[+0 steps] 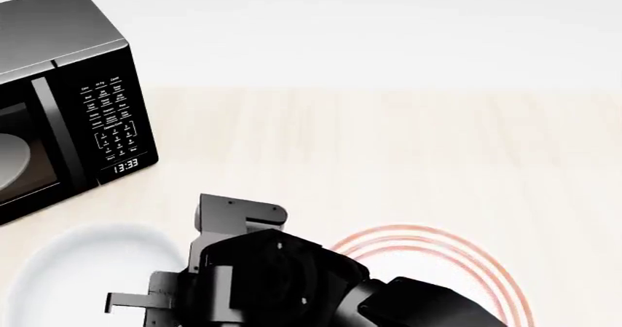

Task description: Put the white bowl to the right of the plate.

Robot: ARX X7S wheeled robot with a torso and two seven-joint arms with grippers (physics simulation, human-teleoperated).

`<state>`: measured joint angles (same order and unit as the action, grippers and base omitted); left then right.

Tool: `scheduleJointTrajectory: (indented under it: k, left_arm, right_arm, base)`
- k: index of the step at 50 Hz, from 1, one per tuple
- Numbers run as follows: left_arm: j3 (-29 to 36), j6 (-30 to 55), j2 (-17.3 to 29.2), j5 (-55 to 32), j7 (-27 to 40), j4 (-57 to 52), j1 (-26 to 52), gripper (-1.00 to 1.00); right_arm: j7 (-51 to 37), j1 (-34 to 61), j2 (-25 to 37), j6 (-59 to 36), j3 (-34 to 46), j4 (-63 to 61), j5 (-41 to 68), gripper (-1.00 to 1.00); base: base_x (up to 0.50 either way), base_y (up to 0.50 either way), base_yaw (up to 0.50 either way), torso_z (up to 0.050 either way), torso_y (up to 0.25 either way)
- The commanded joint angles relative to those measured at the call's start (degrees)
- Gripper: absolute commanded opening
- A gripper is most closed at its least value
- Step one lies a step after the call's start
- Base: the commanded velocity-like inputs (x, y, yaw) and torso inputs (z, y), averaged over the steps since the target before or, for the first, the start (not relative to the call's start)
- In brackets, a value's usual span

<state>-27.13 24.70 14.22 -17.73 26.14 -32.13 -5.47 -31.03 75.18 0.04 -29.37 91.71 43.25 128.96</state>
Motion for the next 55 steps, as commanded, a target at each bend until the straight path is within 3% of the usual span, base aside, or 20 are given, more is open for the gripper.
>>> scheduleJointTrajectory:
  k: [1,12,29,40,55]
  left_arm:
    - [-0.08,-0.31,0.08,-0.31,0.1,-0.22,-0.36,1.0]
    - [-0.53,-0.28,0.13,-0.98,0.21,-1.29,-1.09,1.0]
    - [0.08,-0.09,0.4,-0.92,0.77,-0.64,-0.65,1.0]
    - [0.04,-0.12,0.61,-1.2,0.95,-0.31,-0.54,1.0]
    - [0.22,0.1,0.76,-1.28,1.5,-0.46,-0.68,1.0]
  right_arm:
    - [0.44,-0.08,-0.04,-0.33,0.07,0.11,0.24,-1.0]
    - [-0.16,0.62,-0.04,1.46,0.01,-0.5,0.2,-1.0]
    - [-13.62,10.06,0.09,5.82,-1.47,-2.83,9.34,-1.0]
    - [-17.78,14.11,5.08,5.37,-3.04,-6.5,10.72,-1.0]
    - [-21.12,18.03,16.42,3.73,-5.64,-12.03,13.38,-1.0]
  base:
    - [0.0,0.0,0.0,0.0,0.0]
    - [0.0,0.0,0.0,0.0,0.0]
    - [0.0,0.0,0.0,0.0,0.001]
    - [0.0,0.0,0.0,0.0,0.0]
    - [0.0,0.0,0.0,0.0,0.001]
